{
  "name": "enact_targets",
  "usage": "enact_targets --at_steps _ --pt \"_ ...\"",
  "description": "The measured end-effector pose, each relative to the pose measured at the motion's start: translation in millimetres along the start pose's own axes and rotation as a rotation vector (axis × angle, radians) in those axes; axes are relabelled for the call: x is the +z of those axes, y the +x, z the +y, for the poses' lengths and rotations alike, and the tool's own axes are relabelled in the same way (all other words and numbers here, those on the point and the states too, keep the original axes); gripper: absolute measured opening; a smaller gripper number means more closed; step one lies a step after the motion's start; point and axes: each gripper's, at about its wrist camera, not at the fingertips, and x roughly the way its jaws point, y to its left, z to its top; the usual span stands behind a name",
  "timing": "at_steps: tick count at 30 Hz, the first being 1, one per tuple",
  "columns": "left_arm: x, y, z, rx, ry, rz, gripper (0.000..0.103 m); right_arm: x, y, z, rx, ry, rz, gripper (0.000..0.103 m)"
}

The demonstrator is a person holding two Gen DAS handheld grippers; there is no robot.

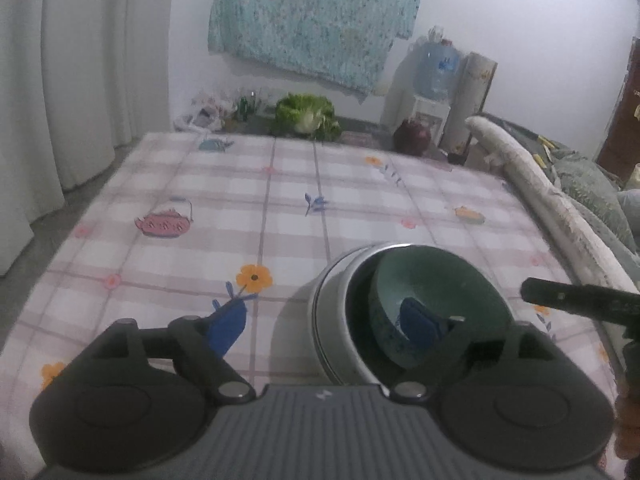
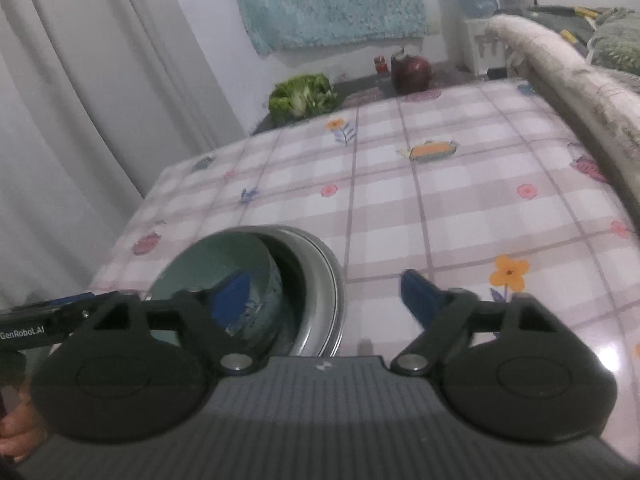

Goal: Organize plates and bowls

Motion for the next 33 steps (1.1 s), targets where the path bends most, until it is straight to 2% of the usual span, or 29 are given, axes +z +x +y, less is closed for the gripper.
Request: enact_targets --at_steps 2,4,5,11,16,20,25,33 --pt "0 -10 -4 0.000 0.017 -0.012 0.091 -1 -13 3 -0.013 -0.023 -0.017 0.088" --pt "-2 -21 -10 0.008 0.045 -0.033 0.098 -3 -27 6 -0.026 -0.043 -0.033 0.100" --pt "-3 -28 -13 0.014 0.062 -0.044 0.101 -4 -34 8 -0.026 -0.053 -0.040 0.102" --pt "-8 -52 -24 0.070 0.128 -0.075 0.103 -19 -65 22 -0.042 -0.122 -0.011 0.102" --pt "-14 -60 -26 0.068 0.122 -0.033 0.103 -34 -79 30 -0.076 -0.118 0.019 0.102" --pt "-19 -62 -29 0.081 0.132 -0.001 0.103 -41 -86 41 -0.064 -0.135 0.040 0.102" --pt "-23 -68 -33 0.082 0.134 -0.022 0.103 -42 -95 58 -0.087 -0.186 0.006 0.102" --pt "-24 -71 -42 0.155 0.159 -0.055 0.103 -47 -101 78 -0.140 -0.248 -0.033 0.102"
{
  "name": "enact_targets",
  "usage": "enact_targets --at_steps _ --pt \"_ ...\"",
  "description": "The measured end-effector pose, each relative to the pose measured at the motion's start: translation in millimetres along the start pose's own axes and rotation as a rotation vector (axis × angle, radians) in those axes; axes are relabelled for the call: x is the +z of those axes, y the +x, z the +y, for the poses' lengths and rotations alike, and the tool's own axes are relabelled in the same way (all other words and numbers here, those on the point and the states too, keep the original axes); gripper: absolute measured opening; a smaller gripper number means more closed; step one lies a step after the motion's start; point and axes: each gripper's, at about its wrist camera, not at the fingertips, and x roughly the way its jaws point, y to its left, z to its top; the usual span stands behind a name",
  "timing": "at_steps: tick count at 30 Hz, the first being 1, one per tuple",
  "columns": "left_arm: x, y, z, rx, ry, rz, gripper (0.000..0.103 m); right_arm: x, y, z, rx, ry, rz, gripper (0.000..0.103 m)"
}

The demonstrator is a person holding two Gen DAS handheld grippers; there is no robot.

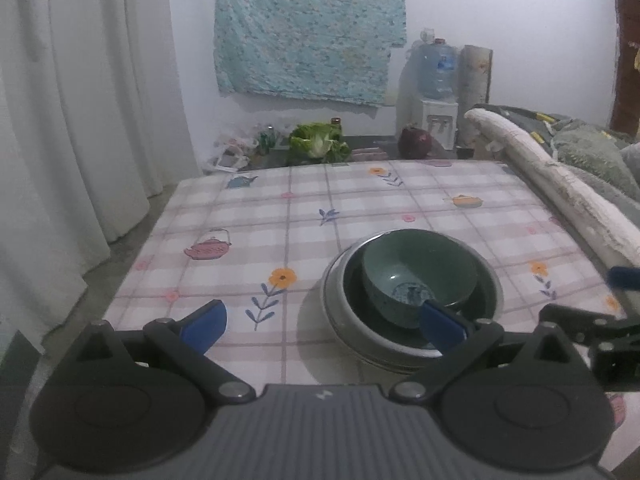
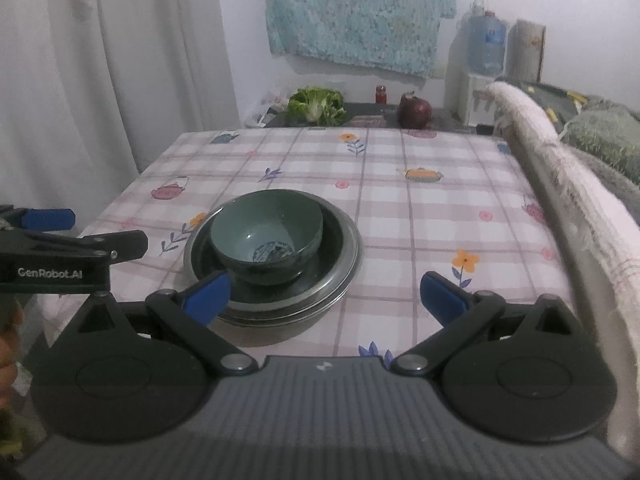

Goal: Organize plates and bowls

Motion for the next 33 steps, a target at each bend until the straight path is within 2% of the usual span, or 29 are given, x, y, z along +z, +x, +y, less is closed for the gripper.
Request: enact_targets --at_steps 4,8,17,24,33 --pt "-1 5 -5 0.000 0.030 0.047 0.103 -1 -2 3 -0.026 -0.010 -0.008 0.102" --pt "-3 12 -2 -0.018 0.000 0.086 0.103 -2 -1 4 -0.018 0.008 0.007 0.102" --pt "-15 34 0 -0.021 -0.066 0.221 0.103 -8 19 11 -0.038 0.026 0.127 0.102" --pt "-17 40 -1 0.002 -0.059 0.252 0.103 -15 41 11 -0.047 0.072 0.222 0.102" --pt "-15 40 -1 0.010 -0.057 0.258 0.103 -17 49 7 -0.044 0.106 0.252 0.102"
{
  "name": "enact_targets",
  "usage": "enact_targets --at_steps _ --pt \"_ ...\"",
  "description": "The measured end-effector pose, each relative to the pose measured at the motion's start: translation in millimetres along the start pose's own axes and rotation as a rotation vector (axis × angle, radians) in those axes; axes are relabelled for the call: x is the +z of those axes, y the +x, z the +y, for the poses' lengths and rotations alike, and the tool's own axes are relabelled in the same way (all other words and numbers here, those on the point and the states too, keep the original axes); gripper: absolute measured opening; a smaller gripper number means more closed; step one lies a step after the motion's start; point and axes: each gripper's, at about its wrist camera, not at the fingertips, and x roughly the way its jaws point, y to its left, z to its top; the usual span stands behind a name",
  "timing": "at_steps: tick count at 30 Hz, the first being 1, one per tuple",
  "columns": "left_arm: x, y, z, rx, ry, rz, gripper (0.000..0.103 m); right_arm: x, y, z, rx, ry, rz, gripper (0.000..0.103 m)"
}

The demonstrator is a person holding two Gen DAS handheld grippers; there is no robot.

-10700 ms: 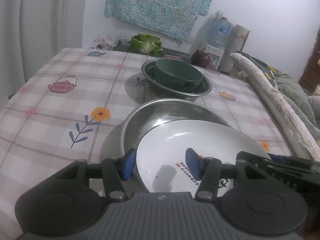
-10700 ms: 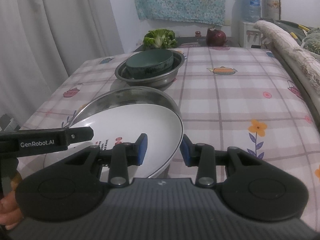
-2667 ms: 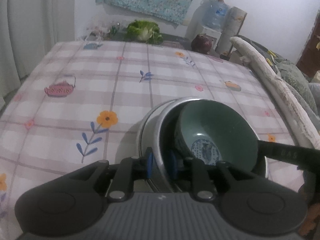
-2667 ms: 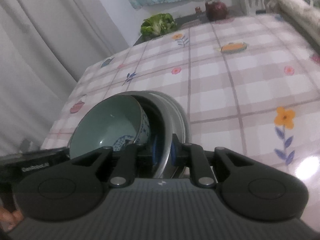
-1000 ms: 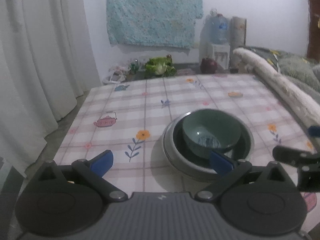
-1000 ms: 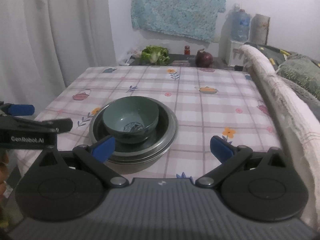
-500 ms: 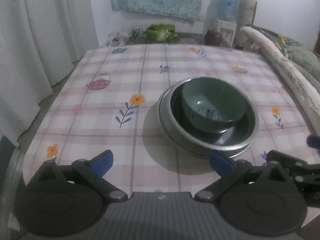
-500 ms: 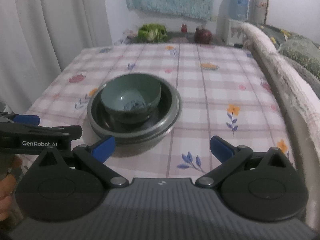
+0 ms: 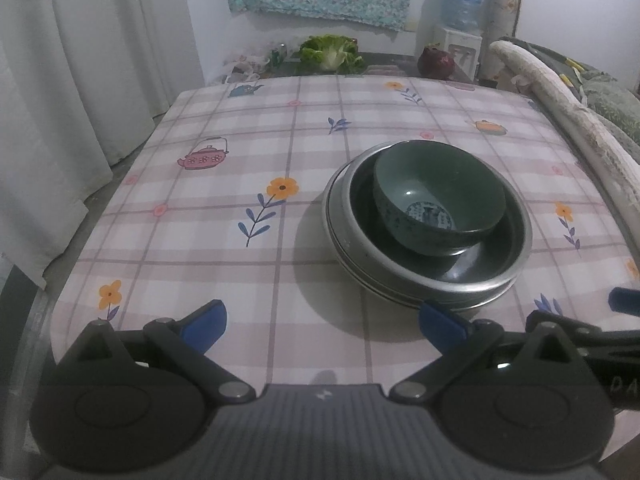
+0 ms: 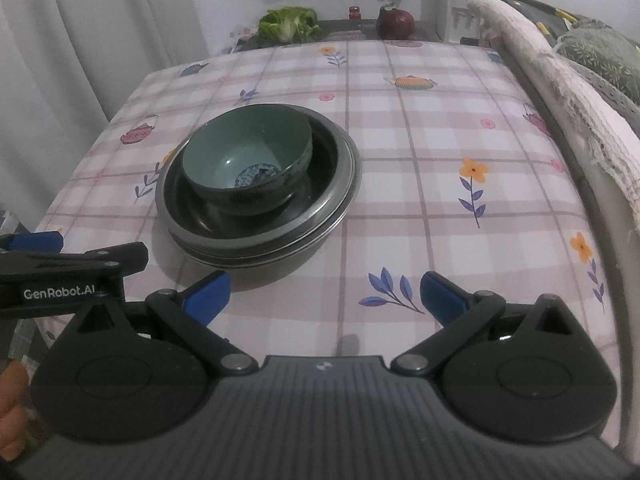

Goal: Organize plates and bowls

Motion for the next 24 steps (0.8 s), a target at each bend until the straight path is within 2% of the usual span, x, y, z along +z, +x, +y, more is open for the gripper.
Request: enact_targets --at_steps 24 --pt "-2.6 -3.8 -5.5 0.000 0.015 0.004 0.103 -2.9 -1.5 0.0 0.004 -0.001 0.001 0.102"
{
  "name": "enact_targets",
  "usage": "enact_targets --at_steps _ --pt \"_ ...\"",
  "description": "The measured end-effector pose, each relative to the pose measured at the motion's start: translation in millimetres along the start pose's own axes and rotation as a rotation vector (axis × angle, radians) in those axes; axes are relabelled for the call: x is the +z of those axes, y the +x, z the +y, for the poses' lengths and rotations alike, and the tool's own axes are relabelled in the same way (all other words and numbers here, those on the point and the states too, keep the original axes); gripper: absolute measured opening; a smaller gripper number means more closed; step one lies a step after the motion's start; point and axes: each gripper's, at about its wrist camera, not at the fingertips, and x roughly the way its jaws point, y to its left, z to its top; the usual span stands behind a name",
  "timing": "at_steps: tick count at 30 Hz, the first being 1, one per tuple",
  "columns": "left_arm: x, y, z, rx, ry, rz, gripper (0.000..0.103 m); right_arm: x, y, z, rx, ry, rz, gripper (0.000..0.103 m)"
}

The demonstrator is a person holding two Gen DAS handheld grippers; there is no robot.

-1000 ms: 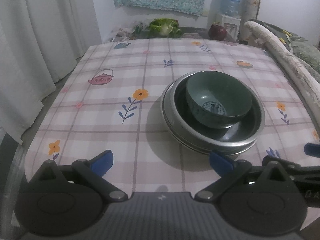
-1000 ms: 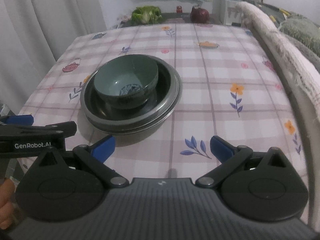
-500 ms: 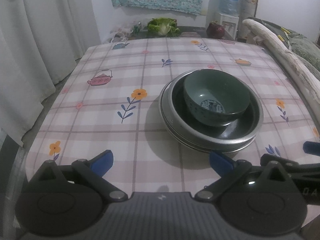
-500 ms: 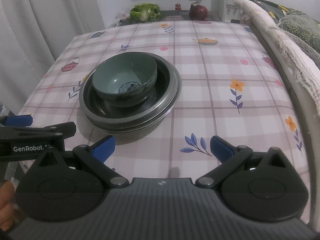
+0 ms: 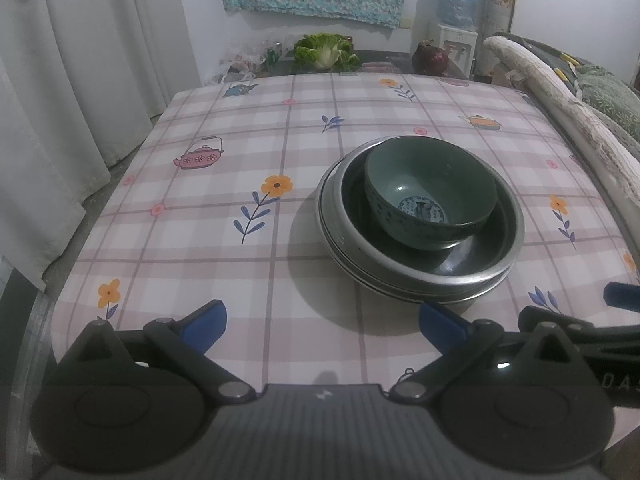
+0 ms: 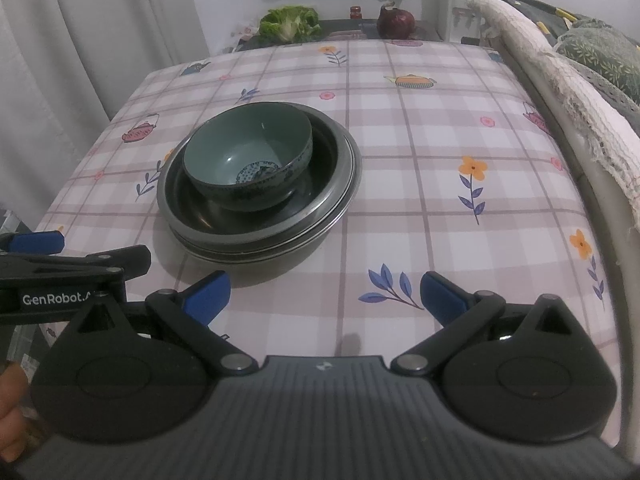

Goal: Organize plates and bowls

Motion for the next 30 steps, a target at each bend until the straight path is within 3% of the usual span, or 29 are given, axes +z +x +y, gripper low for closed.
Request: enact_targets --at_steps 30 --pt "1.3 4.4 4.8 0.009 -0.007 0.014 0.103 3.7 2.1 0.8 0.010 -0.005 0.002 0.102"
